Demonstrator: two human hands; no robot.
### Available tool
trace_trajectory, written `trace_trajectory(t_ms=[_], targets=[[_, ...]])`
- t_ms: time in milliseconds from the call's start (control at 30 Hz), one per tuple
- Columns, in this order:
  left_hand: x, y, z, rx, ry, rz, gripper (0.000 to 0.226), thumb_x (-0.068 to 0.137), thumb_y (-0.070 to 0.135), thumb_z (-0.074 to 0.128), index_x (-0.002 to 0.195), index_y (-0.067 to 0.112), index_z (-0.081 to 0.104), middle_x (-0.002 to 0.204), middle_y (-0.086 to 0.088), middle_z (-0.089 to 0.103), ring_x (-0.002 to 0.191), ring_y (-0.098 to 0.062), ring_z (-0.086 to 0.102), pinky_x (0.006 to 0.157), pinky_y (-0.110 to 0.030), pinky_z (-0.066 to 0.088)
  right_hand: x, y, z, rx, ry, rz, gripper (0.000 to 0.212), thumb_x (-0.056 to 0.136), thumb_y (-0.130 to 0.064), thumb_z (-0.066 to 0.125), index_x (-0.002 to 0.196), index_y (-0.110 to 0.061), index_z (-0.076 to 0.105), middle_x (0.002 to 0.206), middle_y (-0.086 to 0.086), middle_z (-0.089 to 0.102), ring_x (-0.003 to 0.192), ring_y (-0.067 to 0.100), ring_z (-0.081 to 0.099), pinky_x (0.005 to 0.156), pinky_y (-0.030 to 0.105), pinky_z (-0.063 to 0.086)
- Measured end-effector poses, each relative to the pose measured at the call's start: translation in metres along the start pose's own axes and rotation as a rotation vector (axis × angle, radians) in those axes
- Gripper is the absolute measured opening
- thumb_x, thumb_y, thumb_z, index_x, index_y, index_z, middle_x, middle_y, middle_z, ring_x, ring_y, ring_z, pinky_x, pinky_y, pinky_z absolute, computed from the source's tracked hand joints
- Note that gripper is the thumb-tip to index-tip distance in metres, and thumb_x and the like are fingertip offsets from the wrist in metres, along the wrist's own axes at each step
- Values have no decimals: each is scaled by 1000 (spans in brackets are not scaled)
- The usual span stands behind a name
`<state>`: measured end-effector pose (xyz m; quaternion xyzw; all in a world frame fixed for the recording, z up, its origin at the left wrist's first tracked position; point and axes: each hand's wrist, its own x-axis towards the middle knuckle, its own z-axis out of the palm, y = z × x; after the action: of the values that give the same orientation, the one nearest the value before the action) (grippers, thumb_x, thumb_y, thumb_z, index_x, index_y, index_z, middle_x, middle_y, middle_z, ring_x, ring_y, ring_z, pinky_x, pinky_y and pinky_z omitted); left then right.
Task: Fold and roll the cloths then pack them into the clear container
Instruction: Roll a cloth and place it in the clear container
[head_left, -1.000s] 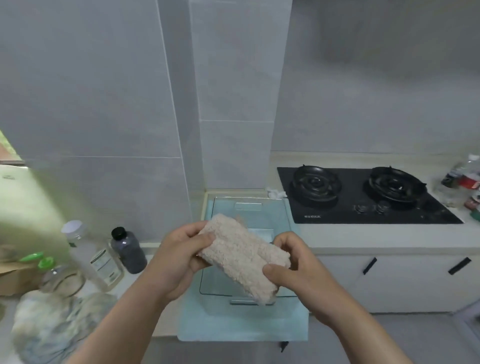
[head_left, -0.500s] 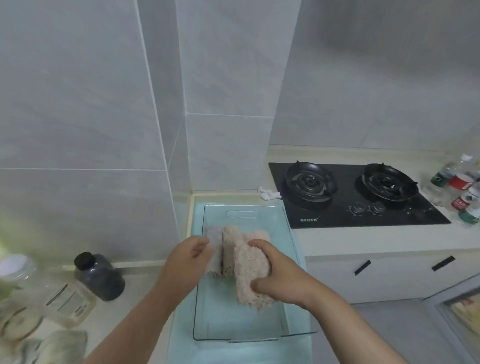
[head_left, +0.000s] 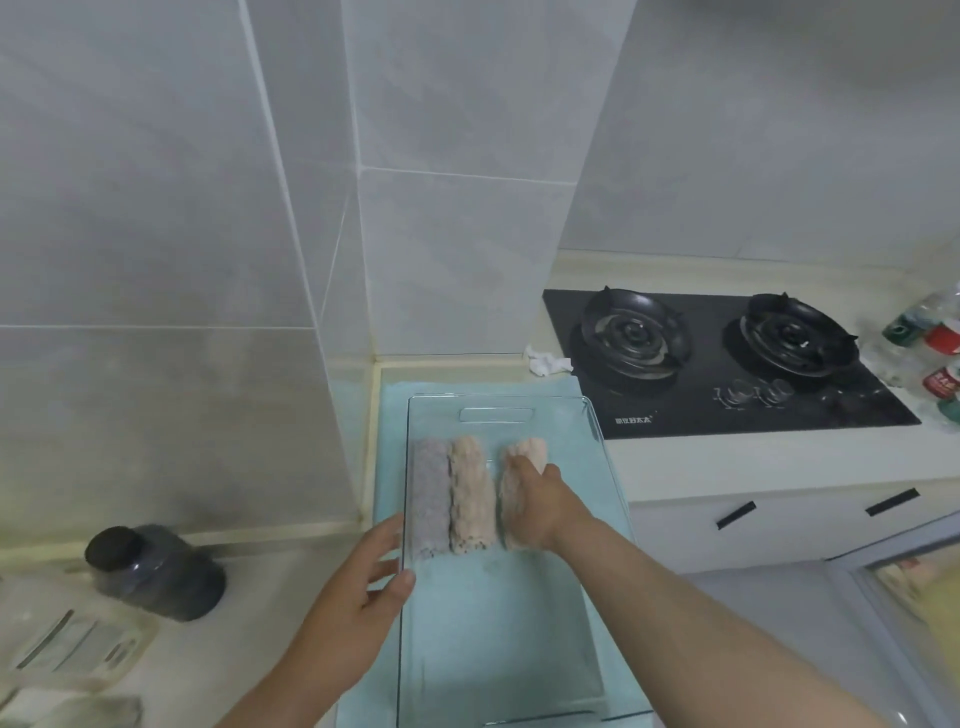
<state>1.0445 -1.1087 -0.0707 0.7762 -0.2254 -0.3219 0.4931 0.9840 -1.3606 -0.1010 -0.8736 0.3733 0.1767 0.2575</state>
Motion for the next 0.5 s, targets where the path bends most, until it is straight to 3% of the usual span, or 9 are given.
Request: trace_trajectory(t_ms=[133, 267, 333, 400, 500], targets=[[0, -3, 2, -78, 1, 1, 61, 94, 17, 58, 108, 74, 44, 125, 29, 48, 105, 1, 60, 81, -15, 47, 17, -7, 6, -7, -52, -21, 89, 81, -28, 61, 150, -39, 6, 139, 17, 29, 110, 39, 54, 91, 37, 50], [1, -7, 3, -81, 7, 9, 69, 95, 19, 57, 103, 84, 37, 121, 37, 48, 107, 1, 60, 85, -18, 48, 17, -13, 12, 109, -59, -108, 90, 75, -26, 56, 146, -43, 4, 126, 18, 44, 95, 34, 57, 78, 38, 50], [2, -9, 4, -88, 0, 6, 68, 95, 21, 56, 104, 84, 36, 120, 42, 48, 108, -1, 59, 87, -20, 47, 15, -12, 14, 243, 32, -36, 90, 80, -33, 53, 150, -40, -3, 117, 12, 54, 105, 35, 56, 92, 43, 47], [2, -10, 5, -78, 0, 5, 68, 95, 20, 56, 105, 84, 35, 116, 47, 50, 108, 0, 59, 86, -18, 47, 18, -8, 18, 511, 171, 77, 81, 88, -33, 50, 155, -31, 4, 132, 7, 55, 119, 31, 51, 104, 40, 38], [3, -13, 6, -82, 0, -4, 67, 94, 18, 57, 109, 81, 39, 117, 47, 49, 108, -6, 61, 94, -30, 50, 29, -8, 25, 1198, 122, 206, 57, 89, -26, 48, 146, -22, 43, 140, 2, 53, 123, 25, 52, 108, 40, 39]])
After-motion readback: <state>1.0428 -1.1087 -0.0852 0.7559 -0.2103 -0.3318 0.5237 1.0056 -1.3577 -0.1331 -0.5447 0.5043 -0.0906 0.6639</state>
